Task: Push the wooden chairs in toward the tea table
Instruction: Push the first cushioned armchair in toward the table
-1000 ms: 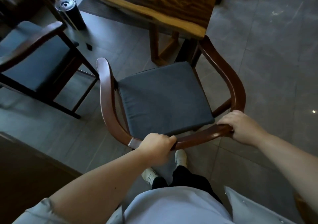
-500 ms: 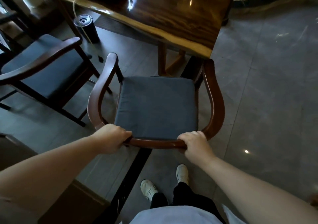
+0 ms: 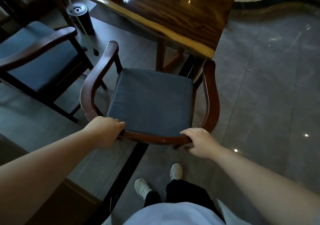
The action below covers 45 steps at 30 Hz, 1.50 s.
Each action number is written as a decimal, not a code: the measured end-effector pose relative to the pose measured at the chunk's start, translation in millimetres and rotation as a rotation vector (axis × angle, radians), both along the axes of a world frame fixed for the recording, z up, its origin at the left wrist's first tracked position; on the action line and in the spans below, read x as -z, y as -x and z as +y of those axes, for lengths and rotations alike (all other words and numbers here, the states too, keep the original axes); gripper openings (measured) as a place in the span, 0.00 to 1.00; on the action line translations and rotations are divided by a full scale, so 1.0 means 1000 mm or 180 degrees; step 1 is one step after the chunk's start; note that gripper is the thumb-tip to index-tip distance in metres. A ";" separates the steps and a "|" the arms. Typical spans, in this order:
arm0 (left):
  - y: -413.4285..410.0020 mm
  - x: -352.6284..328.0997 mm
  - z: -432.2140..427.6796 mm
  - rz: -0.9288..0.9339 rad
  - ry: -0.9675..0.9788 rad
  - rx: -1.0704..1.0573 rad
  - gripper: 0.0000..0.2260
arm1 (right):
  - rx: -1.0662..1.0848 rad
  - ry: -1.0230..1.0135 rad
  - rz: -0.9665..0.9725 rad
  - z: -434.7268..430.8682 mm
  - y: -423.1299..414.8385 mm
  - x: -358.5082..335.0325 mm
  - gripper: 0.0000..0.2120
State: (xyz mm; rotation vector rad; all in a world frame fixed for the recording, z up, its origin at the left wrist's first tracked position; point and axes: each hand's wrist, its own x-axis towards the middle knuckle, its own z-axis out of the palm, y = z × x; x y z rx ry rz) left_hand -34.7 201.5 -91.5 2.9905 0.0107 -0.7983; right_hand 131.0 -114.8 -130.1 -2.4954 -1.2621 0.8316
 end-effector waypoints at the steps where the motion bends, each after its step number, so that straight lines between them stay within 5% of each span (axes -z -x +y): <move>1: 0.000 0.001 -0.007 -0.0115 0.0041 -0.0063 0.08 | -0.0016 0.0270 -0.0008 -0.007 -0.010 0.000 0.29; 6: -0.007 0.006 -0.061 -0.0776 0.0400 0.0010 0.11 | -0.0820 0.1202 -0.0285 -0.019 -0.056 0.006 0.29; 17: -0.035 0.001 -0.057 0.0218 0.0135 0.0768 0.07 | -0.3150 0.2089 -0.0578 0.035 -0.123 0.018 0.28; 28: -0.031 -0.017 -0.016 0.0566 -0.0108 0.0749 0.09 | -0.2364 0.1205 -0.0483 0.034 -0.091 0.028 0.17; 45: -0.035 -0.021 0.058 0.0397 -0.0267 0.0220 0.14 | -0.1666 0.1131 -0.0393 0.082 -0.064 0.043 0.14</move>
